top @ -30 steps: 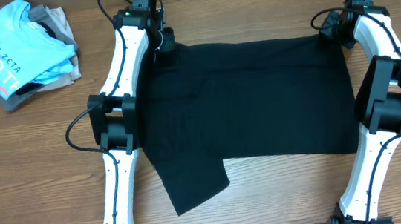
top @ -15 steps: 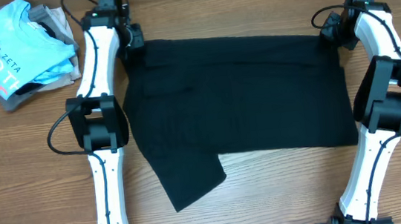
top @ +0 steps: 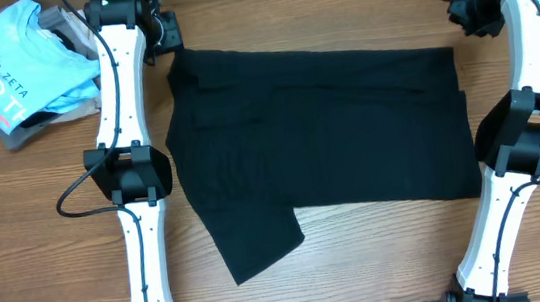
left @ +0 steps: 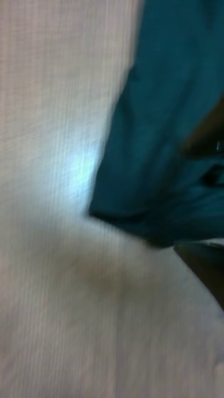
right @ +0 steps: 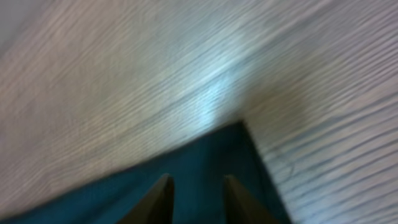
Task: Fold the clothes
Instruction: 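Release the shirt and raise both grippers away from the fabric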
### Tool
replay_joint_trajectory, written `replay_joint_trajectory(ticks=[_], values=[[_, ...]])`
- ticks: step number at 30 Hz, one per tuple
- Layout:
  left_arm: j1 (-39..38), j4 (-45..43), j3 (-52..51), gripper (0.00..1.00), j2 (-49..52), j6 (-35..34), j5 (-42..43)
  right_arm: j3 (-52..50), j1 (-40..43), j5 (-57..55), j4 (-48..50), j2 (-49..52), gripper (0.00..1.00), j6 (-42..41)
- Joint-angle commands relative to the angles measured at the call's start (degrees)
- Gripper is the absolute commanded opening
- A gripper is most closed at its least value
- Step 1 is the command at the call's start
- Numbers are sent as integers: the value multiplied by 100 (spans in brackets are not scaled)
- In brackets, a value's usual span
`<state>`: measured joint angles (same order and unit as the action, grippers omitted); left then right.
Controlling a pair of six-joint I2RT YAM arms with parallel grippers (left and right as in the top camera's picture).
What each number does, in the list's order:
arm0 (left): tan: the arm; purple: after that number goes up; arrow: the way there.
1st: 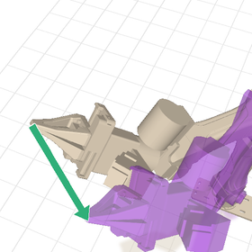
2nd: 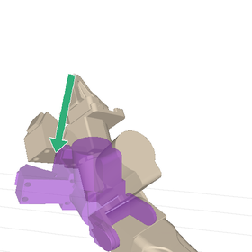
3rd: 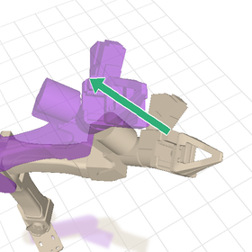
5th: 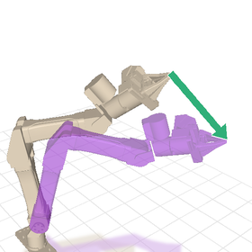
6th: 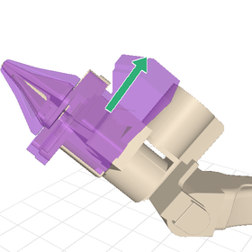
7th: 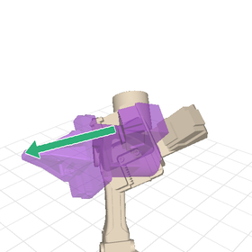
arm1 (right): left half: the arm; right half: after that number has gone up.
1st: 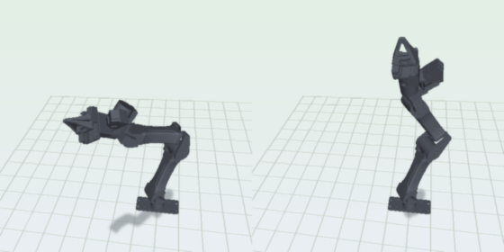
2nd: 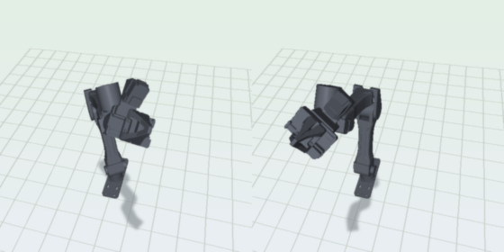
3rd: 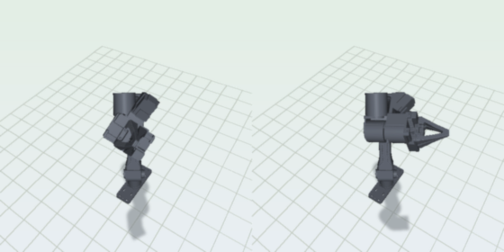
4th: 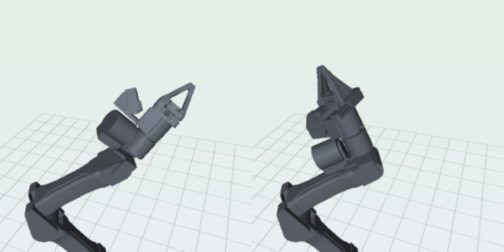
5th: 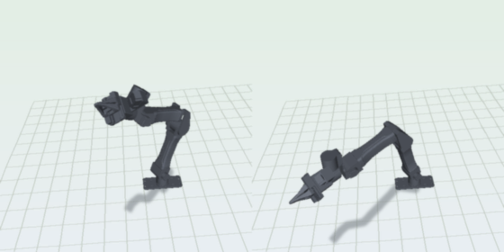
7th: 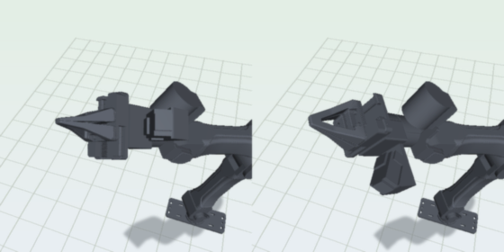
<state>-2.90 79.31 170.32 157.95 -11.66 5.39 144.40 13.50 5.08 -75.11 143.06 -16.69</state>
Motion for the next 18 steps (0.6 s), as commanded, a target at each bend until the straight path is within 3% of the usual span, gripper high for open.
replay_joint_trajectory(ticks=[1,4,7,18], values=[[-225,376,-70,30,-142,57,715,-83,-168,402,-144,92,21,219],[-435,551,-400,15,-142,57,857,-284,-256,400,-168,203,6,219],[-651,544,-752,7,-142,170,907,-623,-330,400,-44,280,4,223],[-787,-153,-2061,4,-127,260,680,-2065,-295,208,1005,284,4,170]])
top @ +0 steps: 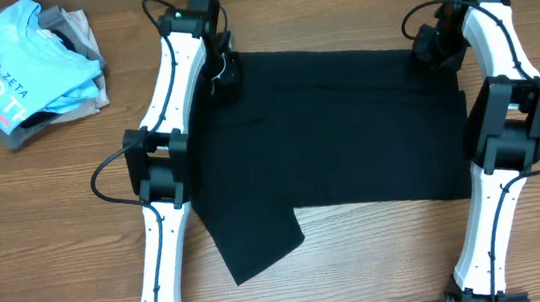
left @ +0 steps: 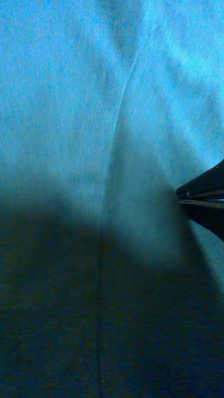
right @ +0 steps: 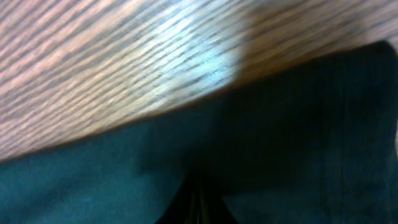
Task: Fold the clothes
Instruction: 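Release the shirt and raise both grippers away from the fabric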
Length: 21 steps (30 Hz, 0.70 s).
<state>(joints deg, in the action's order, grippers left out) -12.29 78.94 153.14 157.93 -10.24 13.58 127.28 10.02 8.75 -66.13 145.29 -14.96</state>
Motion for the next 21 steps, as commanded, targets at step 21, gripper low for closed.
replay_joint_trajectory(ticks=[21], values=[[623,372,363,16,-131,83,-820,339,184,-855,122,24,4,-175]])
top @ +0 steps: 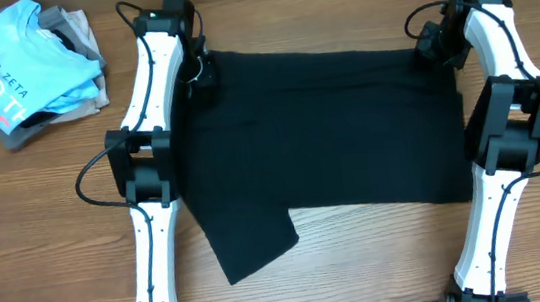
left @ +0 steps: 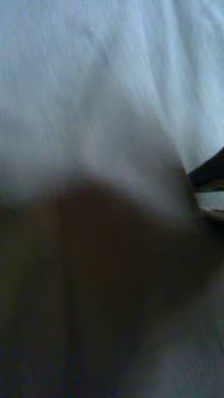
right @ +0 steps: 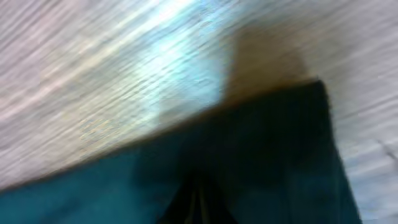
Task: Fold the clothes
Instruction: 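Release the shirt and raise both grippers away from the fabric, then move left gripper to the shirt's lower-left corner, right to lower-right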
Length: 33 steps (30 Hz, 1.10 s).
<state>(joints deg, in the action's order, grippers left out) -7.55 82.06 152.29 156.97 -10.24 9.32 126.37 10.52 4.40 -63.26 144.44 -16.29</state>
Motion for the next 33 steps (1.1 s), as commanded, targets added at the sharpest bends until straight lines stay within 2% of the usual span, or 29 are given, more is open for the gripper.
replay_joint_trajectory(ticks=[1,2,4,5,7,10,12,13,14,15,16,17,18,21,27,30,33], values=[[133,116,656,19,-35,83,-389,667,131,-415,-310,105,4,-39],[118,173,844,26,-35,83,-374,907,122,-413,-461,94,8,-39],[81,319,1259,52,-35,83,-352,1397,111,-413,-780,79,20,-39],[57,424,1499,56,-35,83,-352,1665,111,-413,-966,72,31,-39],[20,625,1921,58,-35,83,-352,2186,111,-411,-1333,59,45,-44],[-17,984,2570,66,-35,79,-350,2852,111,-409,-1843,4,47,-273],[-46,1222,2774,82,-179,79,-341,3230,109,-363,-2153,-98,48,-498],[-48,1298,2774,95,-254,76,-332,3386,105,-254,-2288,-164,50,-498],[-52,1399,2774,100,-376,11,-334,3534,105,-136,-2433,-238,51,-498],[-59,1478,2774,100,-476,-37,-334,3659,105,-24,-2577,-313,55,-498],[-63,1475,2774,100,-595,-94,-315,3792,105,85,-2761,-400,63,-498],[-70,1475,2774,100,-730,-129,-225,3893,105,155,-2909,-470,89,-496],[-76,1475,2774,100,-868,-210,-151,4004,105,229,-3121,-575,100,-496],[-79,1475,2774,100,-1314,-310,-28,4087,107,387,-3381,-872,100,-358],[-87,1475,2747,100,-2306,-302,483,4083,66,1434,-3381,-1683,100,-90],[-197,1475,2455,100,-2911,-190,748,3860,-90,1331,-3381,-2347,100,151],[-391,1475,1786,100,-3497,-155,452,3233,-188,874,-3381,-3073,100,155]])
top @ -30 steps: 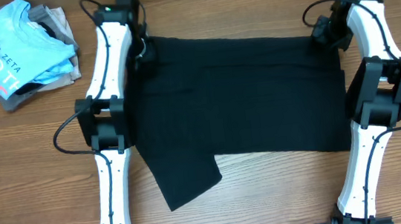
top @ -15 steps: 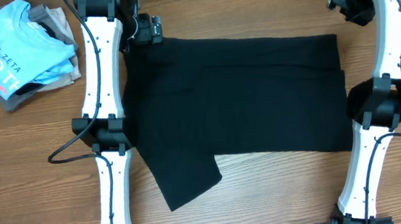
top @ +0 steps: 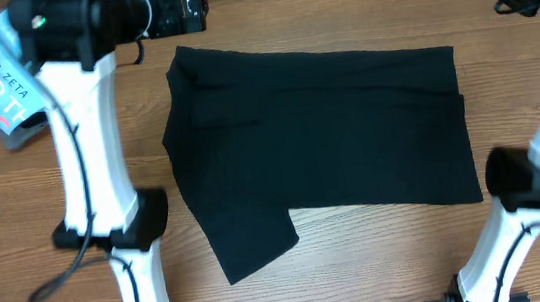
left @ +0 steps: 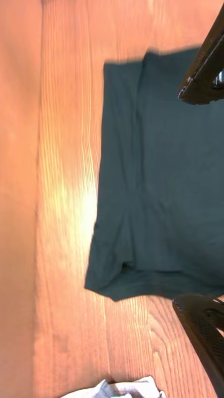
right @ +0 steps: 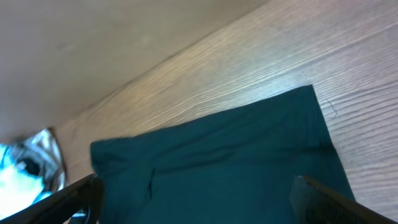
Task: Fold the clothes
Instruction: 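Move left gripper to the shirt's lower-left corner, right to lower-right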
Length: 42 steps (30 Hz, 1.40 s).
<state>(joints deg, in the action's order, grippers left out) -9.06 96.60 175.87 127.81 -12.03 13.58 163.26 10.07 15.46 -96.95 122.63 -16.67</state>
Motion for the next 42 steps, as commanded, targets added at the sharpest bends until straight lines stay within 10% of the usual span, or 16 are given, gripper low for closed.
replay_joint_trajectory(ticks=[1,10,27,42], values=[[-313,22,-857,100,-778,20,-168,-807,-157,-407,-13,-1189,100,192],[-745,20,-4806,100,-2992,-1764,-2726,-4162,-170,-986,101,-3156,100,-131],[-927,-1847,-10310,100,-4144,-2323,-817,-9025,203,-1014,2131,-4903,100,-1198],[-1954,-3790,-12843,93,-4183,-3139,-149,-9551,640,-898,3154,-4896,100,-1215]])
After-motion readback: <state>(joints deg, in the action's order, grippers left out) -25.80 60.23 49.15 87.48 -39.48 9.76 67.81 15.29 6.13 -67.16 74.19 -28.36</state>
